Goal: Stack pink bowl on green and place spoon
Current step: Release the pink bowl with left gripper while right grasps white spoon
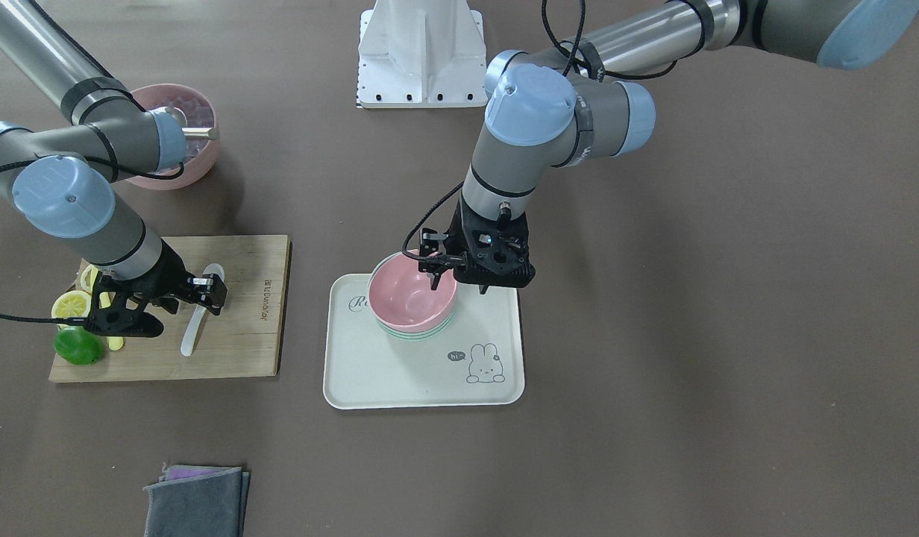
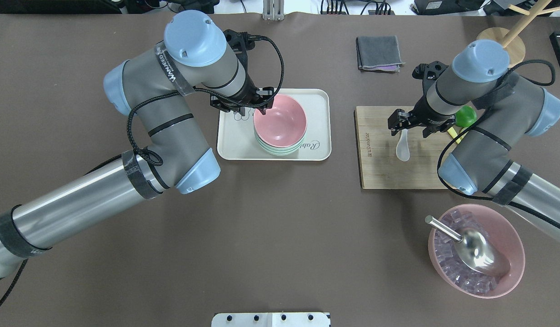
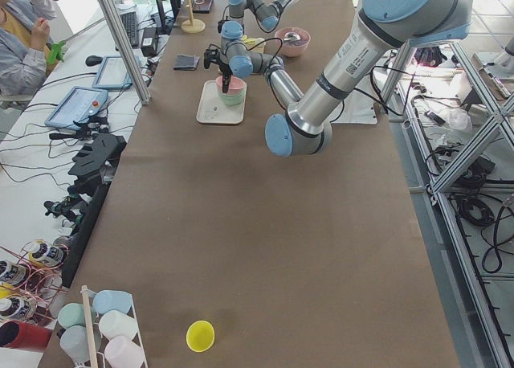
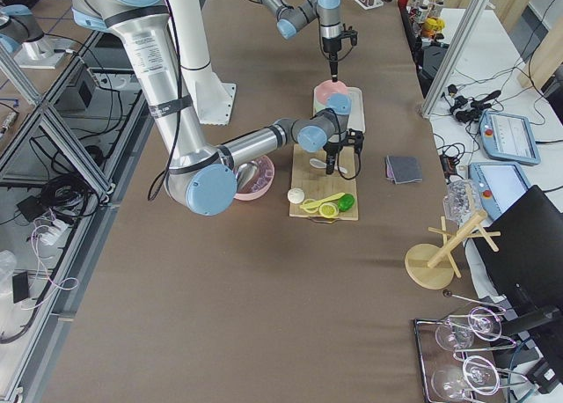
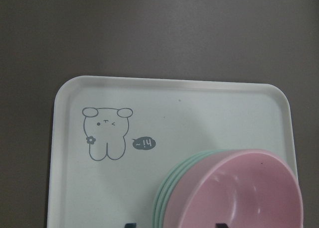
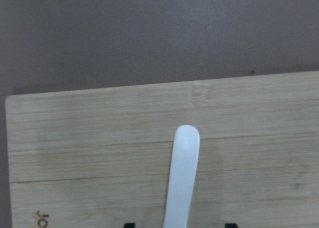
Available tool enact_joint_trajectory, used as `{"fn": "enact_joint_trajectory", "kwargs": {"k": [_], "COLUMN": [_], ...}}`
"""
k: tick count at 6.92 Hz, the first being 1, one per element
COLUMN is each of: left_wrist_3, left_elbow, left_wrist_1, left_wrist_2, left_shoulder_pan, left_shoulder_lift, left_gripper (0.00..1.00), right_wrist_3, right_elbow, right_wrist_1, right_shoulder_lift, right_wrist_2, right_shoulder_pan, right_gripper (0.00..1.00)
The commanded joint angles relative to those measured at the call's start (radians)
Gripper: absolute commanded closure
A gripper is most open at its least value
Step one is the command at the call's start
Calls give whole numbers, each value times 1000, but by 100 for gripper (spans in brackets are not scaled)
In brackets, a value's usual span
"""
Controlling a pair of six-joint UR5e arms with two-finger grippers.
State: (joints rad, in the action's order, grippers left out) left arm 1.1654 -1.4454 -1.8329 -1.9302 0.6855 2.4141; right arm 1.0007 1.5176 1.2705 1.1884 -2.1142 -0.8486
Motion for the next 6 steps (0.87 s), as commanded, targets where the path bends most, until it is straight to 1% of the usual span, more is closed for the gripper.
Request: {"fn": "enact_joint_trajectory", "kwargs": {"k": [1,2,3,4,5,6], "left_wrist_3": [-1,-3,-7,-86,-202,-248], "left_elbow": [-4,-7,-62,-152,-229,-271], "left_wrist_1": [-2,0,-3,-3,-6,-6], "left_wrist_2": [23,42,34,30,17,-62], "left_shoulder_pan": [5,11,26,35,64,118], "left_shoulder_lift": [-16,-24,-74,-157,-252,-321], "left_gripper": [3,3,3,3,3,3], "right_wrist_3": [6,9,12,59,144,277], "right_elbow": [-11,-7,-1,37,35,32], "right_wrist_1": [-7,-28,-40,-19,28,106], "right_shoulder_lift": [-3,-4,-27,-79,-176,-285], "right_wrist_2": [-1,-1,-9,-15,-4,26], "right_shoulder_pan": [6,6,0,-6,3,37], "right_gripper": [100,100,100,100,100,100]}}
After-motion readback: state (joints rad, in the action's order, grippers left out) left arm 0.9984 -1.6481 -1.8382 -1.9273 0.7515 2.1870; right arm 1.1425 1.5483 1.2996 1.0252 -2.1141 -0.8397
